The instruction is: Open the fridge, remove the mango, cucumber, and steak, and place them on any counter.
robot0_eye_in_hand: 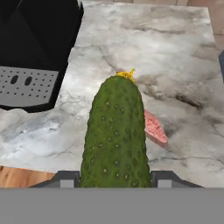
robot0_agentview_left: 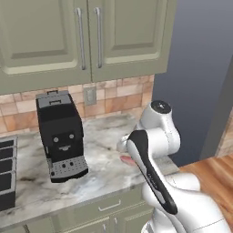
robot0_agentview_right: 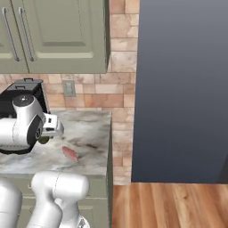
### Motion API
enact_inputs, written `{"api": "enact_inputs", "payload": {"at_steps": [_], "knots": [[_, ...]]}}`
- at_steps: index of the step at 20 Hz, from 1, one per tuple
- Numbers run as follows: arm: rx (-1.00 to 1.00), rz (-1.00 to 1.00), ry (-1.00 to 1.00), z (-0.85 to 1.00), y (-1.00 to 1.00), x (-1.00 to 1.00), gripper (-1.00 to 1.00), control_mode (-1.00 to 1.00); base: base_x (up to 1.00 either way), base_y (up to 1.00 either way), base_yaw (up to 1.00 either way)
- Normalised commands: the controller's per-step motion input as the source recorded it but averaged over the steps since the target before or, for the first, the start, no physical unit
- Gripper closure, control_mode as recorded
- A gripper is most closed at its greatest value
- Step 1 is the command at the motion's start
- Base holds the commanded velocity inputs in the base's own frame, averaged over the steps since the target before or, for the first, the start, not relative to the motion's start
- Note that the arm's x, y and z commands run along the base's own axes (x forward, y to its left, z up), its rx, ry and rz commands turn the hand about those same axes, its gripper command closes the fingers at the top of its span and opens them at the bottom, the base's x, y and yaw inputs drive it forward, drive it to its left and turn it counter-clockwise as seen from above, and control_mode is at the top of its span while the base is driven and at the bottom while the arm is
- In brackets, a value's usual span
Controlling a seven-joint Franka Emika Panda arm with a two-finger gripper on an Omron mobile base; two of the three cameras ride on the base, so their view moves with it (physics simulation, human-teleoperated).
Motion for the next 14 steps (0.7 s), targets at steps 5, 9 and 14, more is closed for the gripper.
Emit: {"api": "enact_inputs", "payload": {"at_steps": [5,9,14], "knots": [[0.0,0.03,0.07,-0.48,0.2,0.52,1.0,-1.0,0.0,0.0,0.0],[-0.01,0.04,0.07,-0.66,0.01,0.46,1.0,-1.0,0.0,0.0,0.0],[-0.01,0.06,0.02,-0.64,0.19,0.39,1.0,-1.0,0.0,0.0,0.0]]}}
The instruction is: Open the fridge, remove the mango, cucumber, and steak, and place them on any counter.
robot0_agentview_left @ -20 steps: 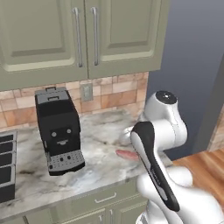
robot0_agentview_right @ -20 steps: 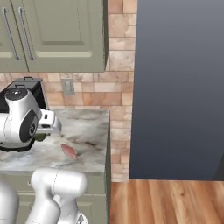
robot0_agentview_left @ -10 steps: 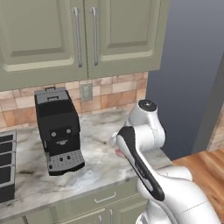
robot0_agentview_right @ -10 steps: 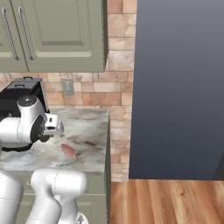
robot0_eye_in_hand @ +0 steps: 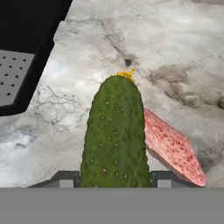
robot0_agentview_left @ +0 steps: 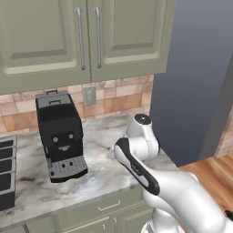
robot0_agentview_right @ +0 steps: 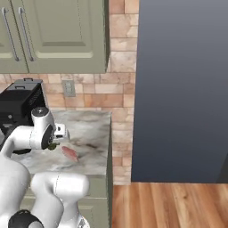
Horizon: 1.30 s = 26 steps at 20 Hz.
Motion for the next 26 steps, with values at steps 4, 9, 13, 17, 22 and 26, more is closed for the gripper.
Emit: {"api": "enact_inputs", "payload": {"at_steps": [4,9,13,17,22,26], "knots": [[-0.01,0.07,-0.01,-0.38,0.27,0.13,1.0,-1.0,0.0,0.0,0.0],[0.0,0.01,0.0,-0.4,0.07,0.04,1.0,-1.0,0.0,0.0,0.0],[-0.01,0.01,0.0,-0.38,0.07,0.01,-1.0,-1.0,0.0,0.0,0.0],[-0.01,0.02,0.0,-0.11,0.04,0.0,-1.0,-1.0,0.0,0.0,0.0],[0.0,0.03,-0.02,0.0,0.0,0.0,-1.0,-1.0,0.0,0.0,0.0],[-0.02,0.02,-0.07,0.07,0.0,-0.01,-1.0,-1.0,0.0,0.0,0.0]]}}
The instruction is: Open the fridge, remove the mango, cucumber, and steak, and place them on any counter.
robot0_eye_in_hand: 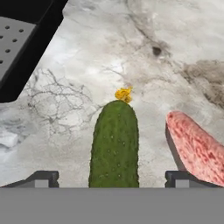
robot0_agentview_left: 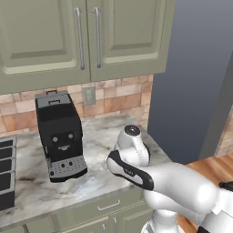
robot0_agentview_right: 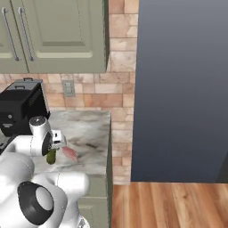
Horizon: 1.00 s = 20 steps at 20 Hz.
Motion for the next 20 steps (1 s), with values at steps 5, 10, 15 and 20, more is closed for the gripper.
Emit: {"api": "enact_inputs", "payload": {"at_steps": [5,10,15,20], "knots": [[-0.03,0.0,-0.15,0.52,-0.02,-0.35,-1.0,-1.0,0.0,0.0,0.0],[0.01,0.0,-0.06,0.69,-0.22,-0.85,-1.0,-1.0,0.0,0.0,0.0],[0.04,0.0,-0.07,0.83,-0.35,-0.72,-1.0,-1.0,0.0,0.0,0.0],[0.08,0.0,-0.08,0.89,-0.44,-0.65,-1.0,-1.0,0.0,0.0,0.0]]}}
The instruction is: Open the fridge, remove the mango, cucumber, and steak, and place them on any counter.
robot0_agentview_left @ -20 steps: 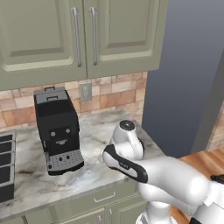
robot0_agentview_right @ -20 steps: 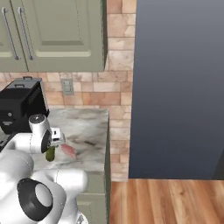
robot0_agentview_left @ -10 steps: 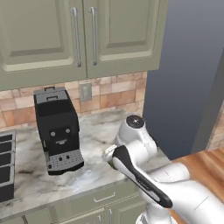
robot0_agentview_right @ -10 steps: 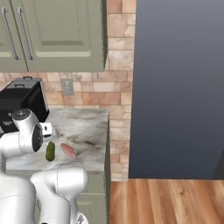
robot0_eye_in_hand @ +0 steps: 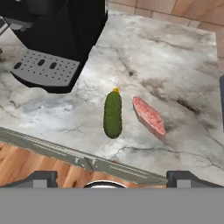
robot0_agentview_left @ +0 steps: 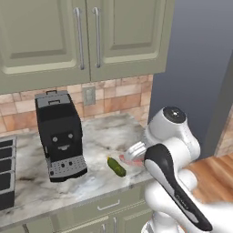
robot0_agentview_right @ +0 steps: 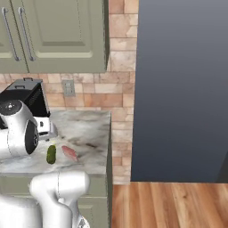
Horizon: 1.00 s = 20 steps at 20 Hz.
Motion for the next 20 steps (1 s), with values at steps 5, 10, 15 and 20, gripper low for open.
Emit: {"api": "enact_inputs", "payload": {"at_steps": [5,10,15,20], "knots": [[0.07,-0.01,-0.09,0.81,-0.39,-0.68,-1.0,-1.0,0.0,0.0,0.0],[0.05,-0.08,-0.03,0.47,-0.39,-0.62,-1.0,-1.0,0.0,0.0,0.0],[0.01,-0.09,-0.01,0.2,-0.33,-0.3,-1.0,-1.0,0.0,0.0,0.0],[0.02,-0.04,-0.01,0.2,-0.14,-0.01,-1.0,-1.0,0.0,0.0,0.0]]}}
